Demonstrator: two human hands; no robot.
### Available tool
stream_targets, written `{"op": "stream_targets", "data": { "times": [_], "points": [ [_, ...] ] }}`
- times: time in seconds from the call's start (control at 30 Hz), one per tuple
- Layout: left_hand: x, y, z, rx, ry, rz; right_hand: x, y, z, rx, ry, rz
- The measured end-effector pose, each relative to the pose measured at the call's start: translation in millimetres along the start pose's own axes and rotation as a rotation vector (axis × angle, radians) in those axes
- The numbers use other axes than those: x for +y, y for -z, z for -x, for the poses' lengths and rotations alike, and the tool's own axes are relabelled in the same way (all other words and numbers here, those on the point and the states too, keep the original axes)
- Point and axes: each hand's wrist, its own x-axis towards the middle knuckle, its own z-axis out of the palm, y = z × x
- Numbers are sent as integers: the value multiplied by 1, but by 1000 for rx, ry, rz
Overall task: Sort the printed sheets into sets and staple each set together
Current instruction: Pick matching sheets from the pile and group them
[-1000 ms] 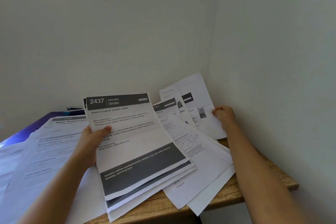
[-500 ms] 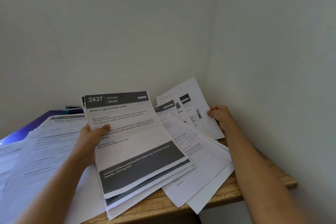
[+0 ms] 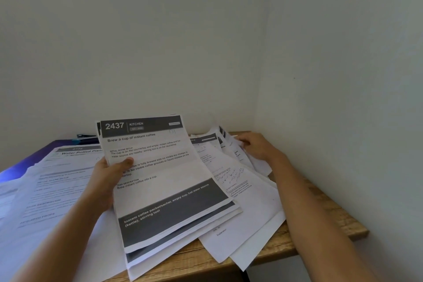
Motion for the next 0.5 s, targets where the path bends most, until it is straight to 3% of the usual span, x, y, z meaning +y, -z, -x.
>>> {"op": "stream_targets", "data": {
  "times": [0.23,0.4,0.5],
  "points": [
    [-2,1,-2,1,7,-4,-10,-2,3,-232,16,38],
    [-3,0,-4,-1,3,39,-6,-4,2,-229,11,46],
    [-4,0,-4,-4,-1,45,-2,-5,4,-101,-31,-107]
  ]
}}
